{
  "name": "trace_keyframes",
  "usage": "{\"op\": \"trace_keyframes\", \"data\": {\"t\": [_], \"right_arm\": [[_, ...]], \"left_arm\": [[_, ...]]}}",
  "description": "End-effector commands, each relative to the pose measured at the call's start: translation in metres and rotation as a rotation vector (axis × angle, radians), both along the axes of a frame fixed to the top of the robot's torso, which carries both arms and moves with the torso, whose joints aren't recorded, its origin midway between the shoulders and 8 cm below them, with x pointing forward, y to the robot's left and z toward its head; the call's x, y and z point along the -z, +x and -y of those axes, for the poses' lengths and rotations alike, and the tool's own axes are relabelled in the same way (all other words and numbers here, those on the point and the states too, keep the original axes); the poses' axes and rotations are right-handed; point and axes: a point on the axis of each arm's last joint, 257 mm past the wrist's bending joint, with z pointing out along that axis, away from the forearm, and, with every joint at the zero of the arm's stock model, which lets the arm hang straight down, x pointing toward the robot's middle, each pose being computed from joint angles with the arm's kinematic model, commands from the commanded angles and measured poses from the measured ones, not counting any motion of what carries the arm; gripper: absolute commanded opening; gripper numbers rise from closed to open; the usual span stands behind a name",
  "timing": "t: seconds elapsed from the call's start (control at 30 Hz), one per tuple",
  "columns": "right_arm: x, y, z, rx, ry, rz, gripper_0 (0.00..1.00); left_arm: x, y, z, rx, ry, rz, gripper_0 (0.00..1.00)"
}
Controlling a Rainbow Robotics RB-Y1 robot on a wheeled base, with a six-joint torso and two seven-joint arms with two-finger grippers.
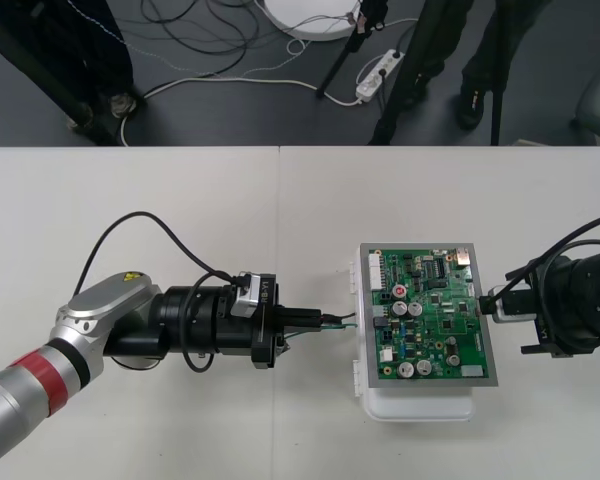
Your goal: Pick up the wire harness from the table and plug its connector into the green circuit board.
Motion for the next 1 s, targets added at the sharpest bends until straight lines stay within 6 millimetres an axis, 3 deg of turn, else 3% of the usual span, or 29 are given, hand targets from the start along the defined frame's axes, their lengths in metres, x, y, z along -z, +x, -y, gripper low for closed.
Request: {"op": "trace_keyframes", "data": {"t": [0.03, 0.37, 1.0], "right_arm": [[-0.019, 0.003, -0.004, 0.020, -0.034, 0.026, 1.00], [-0.015, 0.005, -0.010, 0.059, -0.118, 0.063, 1.00], [-0.008, 0.000, -0.020, 0.041, -0.124, 0.048, 1.00]], "left_arm": [[-0.023, 0.001, 0.030, 0.027, -0.035, 0.076, 0.00], [-0.027, -0.001, 0.041, 0.041, -0.044, 0.079, 0.00], [-0.029, -0.001, 0.057, 0.028, -0.058, 0.071, 0.00]]}}
